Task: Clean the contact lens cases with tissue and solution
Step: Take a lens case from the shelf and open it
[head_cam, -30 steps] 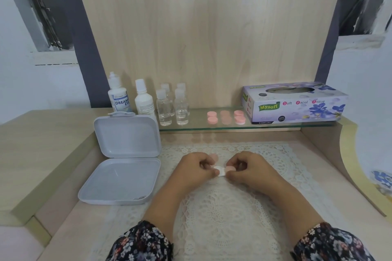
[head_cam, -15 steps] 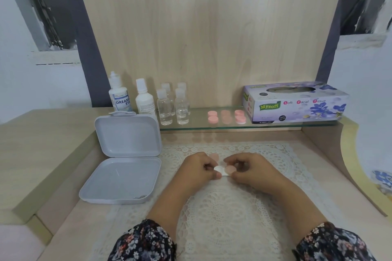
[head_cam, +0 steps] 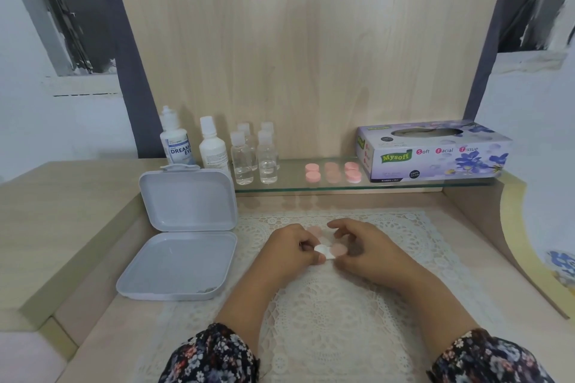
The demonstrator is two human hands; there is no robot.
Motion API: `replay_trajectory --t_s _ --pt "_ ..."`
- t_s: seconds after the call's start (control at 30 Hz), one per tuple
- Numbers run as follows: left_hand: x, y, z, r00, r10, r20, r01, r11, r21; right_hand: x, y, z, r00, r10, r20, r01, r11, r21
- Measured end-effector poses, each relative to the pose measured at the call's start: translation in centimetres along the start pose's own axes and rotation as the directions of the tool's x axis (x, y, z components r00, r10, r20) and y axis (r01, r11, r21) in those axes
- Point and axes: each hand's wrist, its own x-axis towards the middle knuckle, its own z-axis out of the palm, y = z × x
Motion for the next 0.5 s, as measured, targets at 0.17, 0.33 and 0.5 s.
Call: replay_trajectory --t_s 0.17,0.33,0.5 --pt "-0.04 0.12 -0.04 1.000 -0.005 0.003 0.005 1.000 0.002 -0.08 0.02 -0.23 0.998 0.038 -0.044 -0.038 0.999 0.017" --pt "-0.06 0.08 -0.07 1.000 -0.008 0.012 0.008 1.000 0.001 -0.10 -0.07 0.15 1.000 -0.004 -0.019 0.004 1.000 0.013" --pt "-0.11 0.22 -0.12 1.000 -0.004 0.013 0.004 1.000 -0.005 -0.17 -0.33 -0.19 0.998 0.036 -0.045 -0.035 0.999 0.002"
